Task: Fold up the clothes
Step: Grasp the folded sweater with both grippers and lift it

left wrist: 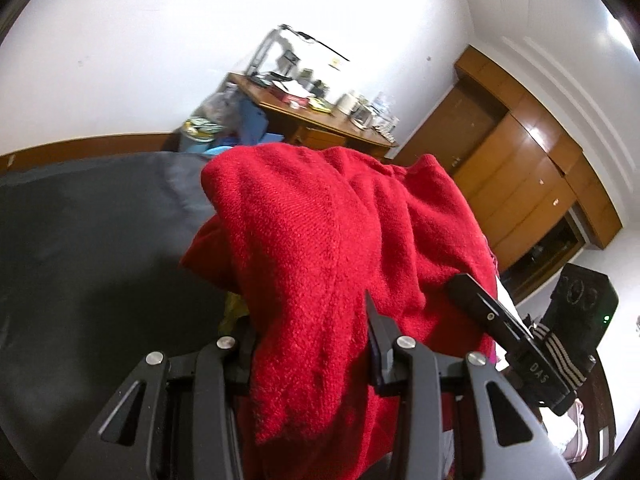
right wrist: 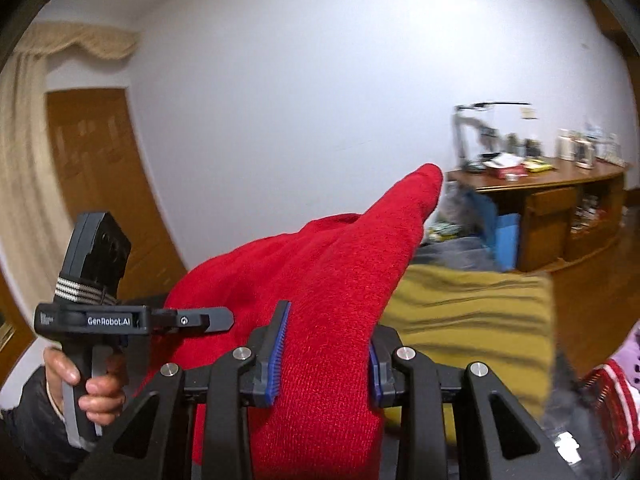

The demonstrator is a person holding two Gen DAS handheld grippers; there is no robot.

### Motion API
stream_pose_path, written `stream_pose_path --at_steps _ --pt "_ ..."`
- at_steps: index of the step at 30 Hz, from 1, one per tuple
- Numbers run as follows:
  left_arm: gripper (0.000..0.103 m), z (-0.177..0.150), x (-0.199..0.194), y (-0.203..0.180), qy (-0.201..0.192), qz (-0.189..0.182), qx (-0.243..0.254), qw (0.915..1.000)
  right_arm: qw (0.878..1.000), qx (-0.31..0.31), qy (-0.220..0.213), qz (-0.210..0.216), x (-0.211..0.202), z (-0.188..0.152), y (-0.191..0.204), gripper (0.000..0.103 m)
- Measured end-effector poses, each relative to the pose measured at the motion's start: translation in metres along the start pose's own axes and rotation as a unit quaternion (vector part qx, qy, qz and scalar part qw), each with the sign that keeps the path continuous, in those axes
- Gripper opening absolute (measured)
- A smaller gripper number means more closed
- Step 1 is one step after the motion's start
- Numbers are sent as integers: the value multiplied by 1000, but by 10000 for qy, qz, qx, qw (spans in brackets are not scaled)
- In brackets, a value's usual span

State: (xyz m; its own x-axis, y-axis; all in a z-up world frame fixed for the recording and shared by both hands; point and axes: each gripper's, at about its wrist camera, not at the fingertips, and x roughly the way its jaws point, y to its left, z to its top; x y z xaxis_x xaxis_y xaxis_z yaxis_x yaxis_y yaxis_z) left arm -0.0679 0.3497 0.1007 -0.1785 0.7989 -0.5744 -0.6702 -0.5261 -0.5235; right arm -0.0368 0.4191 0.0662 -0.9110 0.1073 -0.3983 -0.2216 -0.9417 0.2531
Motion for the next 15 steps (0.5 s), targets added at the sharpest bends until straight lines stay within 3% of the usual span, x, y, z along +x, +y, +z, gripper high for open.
stream_pose_path --at_steps 4,10,11,14,15 --pt "43 18 55 -12 145 28 85 9999 9989 144 12 -452 16 13 -39 34" --pt "43 14 116 -5 392 379 207 9983 9928 320 266 -1122 49 10 -97 34" --pt "45 8 115 -1 400 396 256 9981 9914 312 340 -1228 55 5 -102 34" --pt "62 -1 118 9 443 445 260 9977 9889 432 427 -1353 67 -7 -117 35" --pt "62 -2 118 12 470 378 210 9980 9887 527 426 -1337 69 -11 -123 37"
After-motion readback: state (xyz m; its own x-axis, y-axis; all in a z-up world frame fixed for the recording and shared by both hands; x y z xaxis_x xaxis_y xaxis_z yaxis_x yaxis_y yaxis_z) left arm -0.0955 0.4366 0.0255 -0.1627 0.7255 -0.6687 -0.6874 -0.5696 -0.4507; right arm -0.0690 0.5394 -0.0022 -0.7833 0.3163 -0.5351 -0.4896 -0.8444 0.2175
